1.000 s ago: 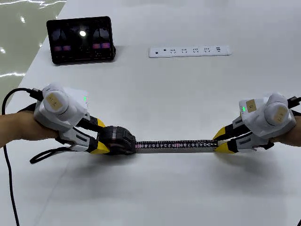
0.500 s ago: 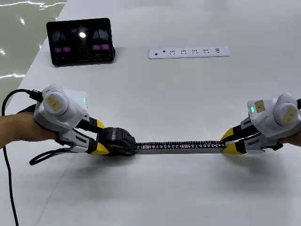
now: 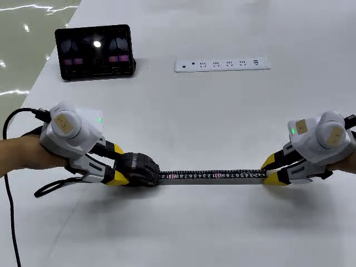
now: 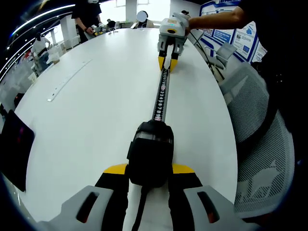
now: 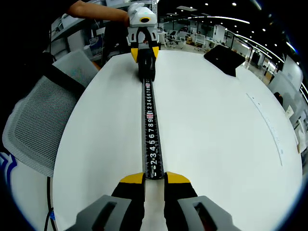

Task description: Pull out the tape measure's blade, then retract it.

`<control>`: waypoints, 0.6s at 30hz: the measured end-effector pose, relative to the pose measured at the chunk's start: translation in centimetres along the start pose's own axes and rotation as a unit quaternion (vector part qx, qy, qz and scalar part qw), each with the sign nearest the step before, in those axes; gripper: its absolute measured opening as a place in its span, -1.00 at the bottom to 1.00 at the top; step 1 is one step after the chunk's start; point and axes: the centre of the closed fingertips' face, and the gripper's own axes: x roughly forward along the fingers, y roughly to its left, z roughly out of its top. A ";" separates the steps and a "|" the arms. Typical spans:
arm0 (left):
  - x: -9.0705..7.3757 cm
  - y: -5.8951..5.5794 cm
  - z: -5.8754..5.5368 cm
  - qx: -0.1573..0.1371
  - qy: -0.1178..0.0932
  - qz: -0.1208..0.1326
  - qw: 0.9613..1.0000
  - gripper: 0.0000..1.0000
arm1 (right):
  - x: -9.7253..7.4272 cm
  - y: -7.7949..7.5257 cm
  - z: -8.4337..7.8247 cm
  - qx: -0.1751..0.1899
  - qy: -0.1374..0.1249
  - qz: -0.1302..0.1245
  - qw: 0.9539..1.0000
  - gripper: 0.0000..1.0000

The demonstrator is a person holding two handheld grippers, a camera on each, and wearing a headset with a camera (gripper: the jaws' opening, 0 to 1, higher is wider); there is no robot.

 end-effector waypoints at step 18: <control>-0.2 0.2 -0.2 0.016 0.020 0.014 1.000 -0.49 | 0.1 0.1 -0.5 -0.029 0.031 -0.015 0.999 -0.60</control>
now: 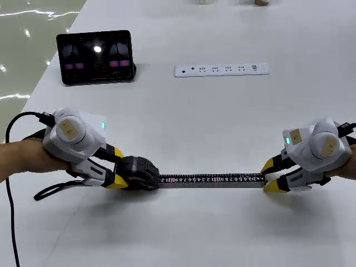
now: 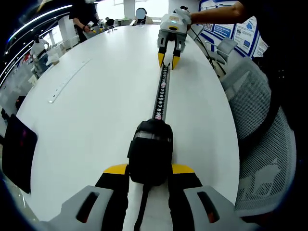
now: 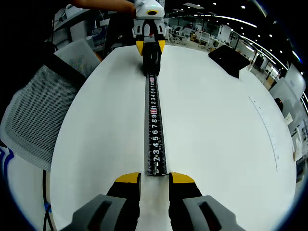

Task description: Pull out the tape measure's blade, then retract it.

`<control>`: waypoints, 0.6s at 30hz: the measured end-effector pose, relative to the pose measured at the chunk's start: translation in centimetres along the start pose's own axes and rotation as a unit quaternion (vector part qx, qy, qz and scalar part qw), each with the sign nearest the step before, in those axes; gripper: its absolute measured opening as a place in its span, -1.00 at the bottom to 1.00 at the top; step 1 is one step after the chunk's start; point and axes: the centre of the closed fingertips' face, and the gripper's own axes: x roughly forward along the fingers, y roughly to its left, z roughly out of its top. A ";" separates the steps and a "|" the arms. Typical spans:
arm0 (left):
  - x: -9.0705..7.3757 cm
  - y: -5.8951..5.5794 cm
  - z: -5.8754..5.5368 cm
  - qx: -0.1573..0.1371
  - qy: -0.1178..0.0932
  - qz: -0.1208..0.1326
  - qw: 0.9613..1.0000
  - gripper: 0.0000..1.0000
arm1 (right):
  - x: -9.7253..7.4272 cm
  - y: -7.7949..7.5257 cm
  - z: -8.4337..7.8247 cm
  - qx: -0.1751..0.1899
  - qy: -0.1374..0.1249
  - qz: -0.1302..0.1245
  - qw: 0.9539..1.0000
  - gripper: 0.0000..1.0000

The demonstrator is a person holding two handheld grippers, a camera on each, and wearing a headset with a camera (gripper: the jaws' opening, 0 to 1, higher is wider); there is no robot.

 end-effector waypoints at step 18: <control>-1.4 -1.6 -1.7 -0.031 0.016 0.013 0.999 -0.08 | -0.8 1.5 0.1 0.046 -0.006 -0.018 0.999 -0.16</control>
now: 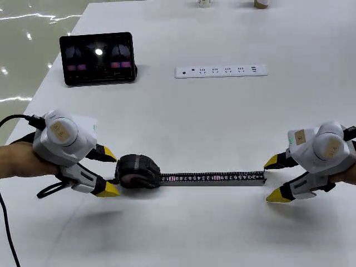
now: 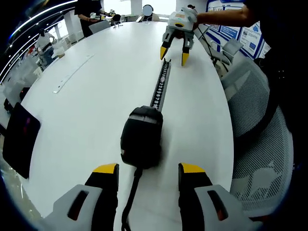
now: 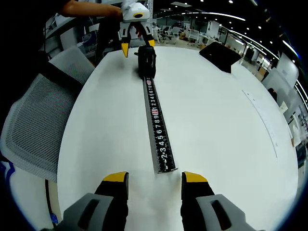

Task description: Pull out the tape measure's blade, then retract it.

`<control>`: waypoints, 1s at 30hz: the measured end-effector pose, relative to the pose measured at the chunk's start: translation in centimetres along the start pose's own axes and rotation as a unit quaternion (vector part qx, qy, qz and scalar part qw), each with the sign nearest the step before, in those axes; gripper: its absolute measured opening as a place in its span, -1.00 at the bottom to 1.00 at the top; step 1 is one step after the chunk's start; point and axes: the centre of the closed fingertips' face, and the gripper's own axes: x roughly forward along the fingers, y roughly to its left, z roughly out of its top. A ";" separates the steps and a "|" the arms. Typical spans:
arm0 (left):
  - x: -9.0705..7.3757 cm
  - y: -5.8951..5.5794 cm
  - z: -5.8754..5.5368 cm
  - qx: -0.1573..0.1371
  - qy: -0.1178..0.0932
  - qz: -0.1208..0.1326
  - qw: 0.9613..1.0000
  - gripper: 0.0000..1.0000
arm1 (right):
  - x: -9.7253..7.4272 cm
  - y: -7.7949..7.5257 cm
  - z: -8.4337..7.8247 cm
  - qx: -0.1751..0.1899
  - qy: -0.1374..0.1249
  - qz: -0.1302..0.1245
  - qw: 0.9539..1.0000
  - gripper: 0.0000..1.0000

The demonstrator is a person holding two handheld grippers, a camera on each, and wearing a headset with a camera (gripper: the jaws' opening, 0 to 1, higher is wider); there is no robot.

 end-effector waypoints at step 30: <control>-1.1 -2.8 -0.5 -0.088 -0.040 0.065 0.993 0.53 | -1.8 3.4 0.1 0.110 -0.039 -0.062 0.991 0.34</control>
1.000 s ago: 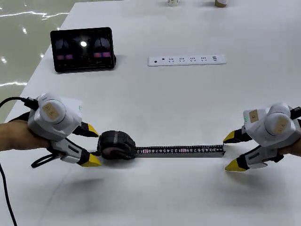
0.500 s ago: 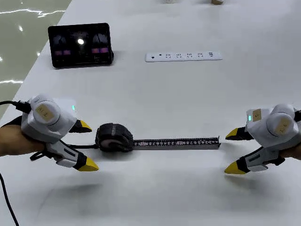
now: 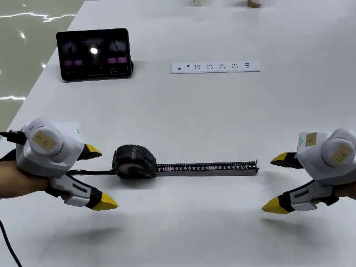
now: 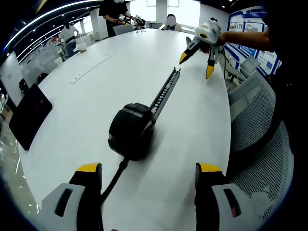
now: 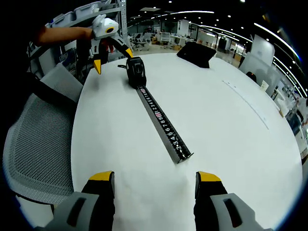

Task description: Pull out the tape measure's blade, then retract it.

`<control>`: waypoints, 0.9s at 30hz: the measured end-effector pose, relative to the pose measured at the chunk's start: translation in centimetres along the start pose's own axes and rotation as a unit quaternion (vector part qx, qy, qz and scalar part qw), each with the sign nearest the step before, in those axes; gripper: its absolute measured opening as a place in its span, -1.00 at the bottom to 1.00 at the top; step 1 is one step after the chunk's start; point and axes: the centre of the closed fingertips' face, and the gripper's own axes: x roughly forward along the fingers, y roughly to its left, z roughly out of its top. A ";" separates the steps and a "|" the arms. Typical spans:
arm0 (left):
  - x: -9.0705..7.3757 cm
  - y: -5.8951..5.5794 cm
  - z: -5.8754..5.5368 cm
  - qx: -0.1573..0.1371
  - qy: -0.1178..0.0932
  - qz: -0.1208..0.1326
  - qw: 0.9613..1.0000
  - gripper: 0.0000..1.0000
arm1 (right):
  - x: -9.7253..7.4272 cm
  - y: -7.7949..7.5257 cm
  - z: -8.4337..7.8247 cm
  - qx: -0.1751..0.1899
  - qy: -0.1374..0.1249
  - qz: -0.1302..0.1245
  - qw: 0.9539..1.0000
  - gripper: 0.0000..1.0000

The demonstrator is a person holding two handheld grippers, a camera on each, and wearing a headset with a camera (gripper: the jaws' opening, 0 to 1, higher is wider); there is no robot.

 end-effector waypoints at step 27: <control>0.0 -5.0 -0.8 -0.097 -0.052 0.038 0.993 0.85 | -1.1 3.4 0.5 0.096 -0.057 -0.049 0.993 0.72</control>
